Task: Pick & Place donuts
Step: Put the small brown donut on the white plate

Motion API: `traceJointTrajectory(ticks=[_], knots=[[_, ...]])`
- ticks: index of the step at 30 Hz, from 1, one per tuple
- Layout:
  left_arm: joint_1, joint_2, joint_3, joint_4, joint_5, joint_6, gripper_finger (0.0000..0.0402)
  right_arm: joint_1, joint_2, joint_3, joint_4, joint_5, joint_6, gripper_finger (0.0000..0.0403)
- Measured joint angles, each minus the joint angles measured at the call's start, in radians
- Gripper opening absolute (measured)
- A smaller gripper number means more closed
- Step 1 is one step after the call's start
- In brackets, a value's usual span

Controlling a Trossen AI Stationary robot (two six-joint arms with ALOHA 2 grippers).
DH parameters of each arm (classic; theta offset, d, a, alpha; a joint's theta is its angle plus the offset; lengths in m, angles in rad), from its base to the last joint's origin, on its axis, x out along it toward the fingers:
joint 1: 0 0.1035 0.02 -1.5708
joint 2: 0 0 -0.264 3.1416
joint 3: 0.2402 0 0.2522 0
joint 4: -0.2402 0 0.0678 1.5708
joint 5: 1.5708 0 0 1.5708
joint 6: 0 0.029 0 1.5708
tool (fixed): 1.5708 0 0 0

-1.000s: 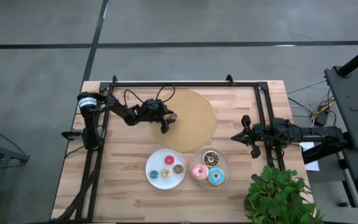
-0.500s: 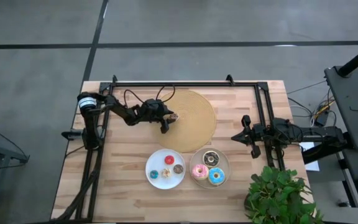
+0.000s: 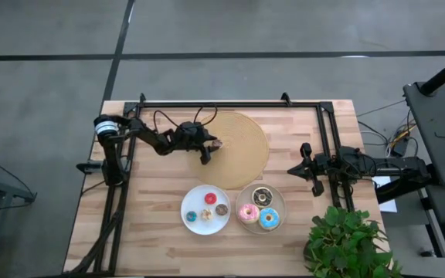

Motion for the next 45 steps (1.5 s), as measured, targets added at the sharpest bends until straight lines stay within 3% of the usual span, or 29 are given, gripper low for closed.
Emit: traceJointTrajectory(ticks=[13,26,45], knots=[[-0.04,-0.031,0.001,-0.032,0.003,0.003,0.0191,0.0,0.0,0.0,0.0,0.0,-0.002,0.0008],[-0.112,-0.233,-0.007,-0.265,0.003,0.028,0.0191,0.0,0.0,0.0,0.0,0.0,-0.004,0.0008],[-0.421,-0.483,-0.122,-0.498,0.003,0.026,0.0191,0.0,0.004,0.0,0.0,0.0,-0.003,0.0008]])
